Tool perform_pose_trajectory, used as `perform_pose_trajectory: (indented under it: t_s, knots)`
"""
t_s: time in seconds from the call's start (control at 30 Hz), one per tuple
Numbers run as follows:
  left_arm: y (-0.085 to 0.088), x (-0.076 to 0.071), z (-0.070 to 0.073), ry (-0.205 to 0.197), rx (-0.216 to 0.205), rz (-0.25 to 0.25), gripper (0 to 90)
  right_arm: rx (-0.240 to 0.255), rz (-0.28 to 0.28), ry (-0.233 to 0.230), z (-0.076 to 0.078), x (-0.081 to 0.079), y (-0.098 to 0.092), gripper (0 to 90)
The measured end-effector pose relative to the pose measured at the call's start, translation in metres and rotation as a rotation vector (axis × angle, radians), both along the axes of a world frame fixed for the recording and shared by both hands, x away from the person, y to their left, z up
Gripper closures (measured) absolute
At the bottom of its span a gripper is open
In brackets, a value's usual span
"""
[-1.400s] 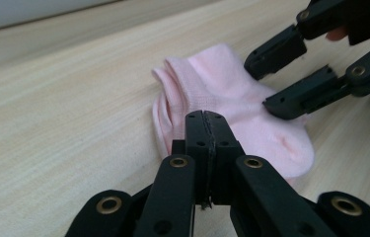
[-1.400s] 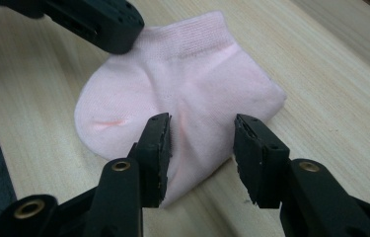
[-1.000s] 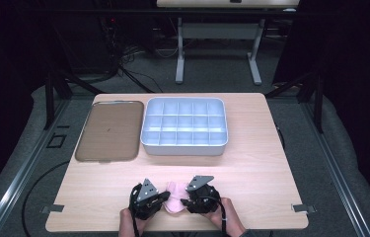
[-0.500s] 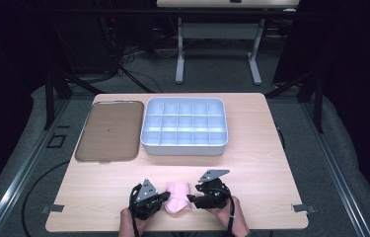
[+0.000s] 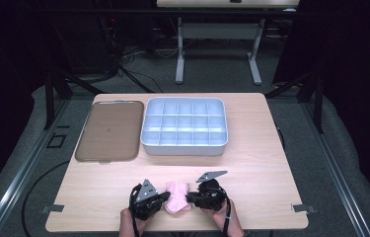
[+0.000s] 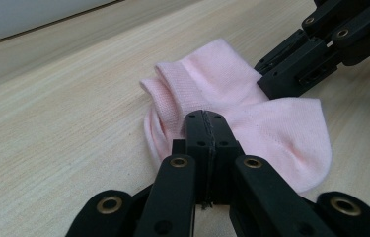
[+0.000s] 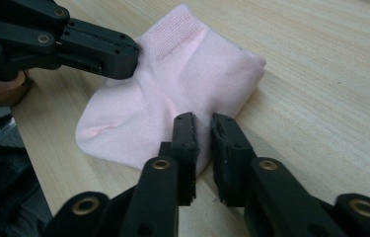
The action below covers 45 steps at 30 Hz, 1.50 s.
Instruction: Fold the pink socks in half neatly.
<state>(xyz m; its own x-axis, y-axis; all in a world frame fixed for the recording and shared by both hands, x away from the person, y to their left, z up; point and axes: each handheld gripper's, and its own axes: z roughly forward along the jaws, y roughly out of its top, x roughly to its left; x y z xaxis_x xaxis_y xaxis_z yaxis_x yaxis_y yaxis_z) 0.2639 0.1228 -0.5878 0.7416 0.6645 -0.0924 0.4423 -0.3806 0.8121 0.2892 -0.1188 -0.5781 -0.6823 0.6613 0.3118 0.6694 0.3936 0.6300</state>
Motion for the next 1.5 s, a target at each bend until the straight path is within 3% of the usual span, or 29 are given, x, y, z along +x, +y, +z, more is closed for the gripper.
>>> perform_pose_trajectory:
  t_s: [0.23, 0.37, 0.57, 0.8, 0.93, 1.07, 1.13, 1.2, 1.23, 1.27, 1.3, 1.5]
  knots:
    - [-0.002, 0.000, 0.001, 0.009, 0.003, 0.009, 89.6, 0.017, -0.012, -0.025, 0.007, -0.004, -0.001, 85.1]
    - [-0.006, 0.003, 0.001, 0.041, -0.022, 0.022, 89.6, 0.010, -0.005, -0.046, 0.016, -0.005, -0.003, 85.4]
    - [-0.017, 0.006, 0.002, 0.049, -0.005, 0.002, 89.7, -0.028, -0.014, -0.134, 0.033, -0.012, 0.001, 86.1]
    - [-0.022, 0.007, 0.001, 0.051, 0.007, -0.011, 89.7, -0.039, 0.025, -0.190, 0.037, -0.015, 0.016, 86.6]
    - [-0.021, 0.007, 0.001, 0.049, -0.001, -0.014, 89.6, -0.033, 0.036, -0.184, 0.034, -0.012, 0.020, 86.8]
    - [-0.012, 0.007, 0.004, 0.061, -0.075, -0.036, 85.8, -0.035, 0.036, -0.186, 0.035, -0.011, 0.016, 86.9]
    - [-0.005, 0.006, 0.008, 0.056, -0.105, -0.021, 85.9, -0.033, 0.023, -0.187, 0.035, -0.012, 0.014, 86.9]
    - [-0.001, 0.006, 0.010, 0.046, -0.093, -0.003, 86.0, -0.035, 0.028, -0.188, 0.036, -0.013, 0.012, 86.9]
    - [0.002, 0.006, 0.010, 0.049, -0.068, 0.015, 86.1, -0.042, 0.030, -0.192, 0.037, -0.014, 0.011, 86.8]
    - [0.002, 0.006, 0.010, 0.049, -0.068, 0.015, 86.3, -0.042, 0.030, -0.192, 0.037, -0.014, 0.011, 86.8]
    - [0.002, 0.010, 0.004, 0.062, -0.042, 0.009, 86.7, -0.047, 0.038, -0.193, 0.038, -0.014, 0.011, 86.8]
    - [-0.001, 0.012, 0.001, 0.054, -0.037, -0.007, 88.8, -0.067, 0.075, -0.192, 0.040, -0.012, 0.018, 86.7]
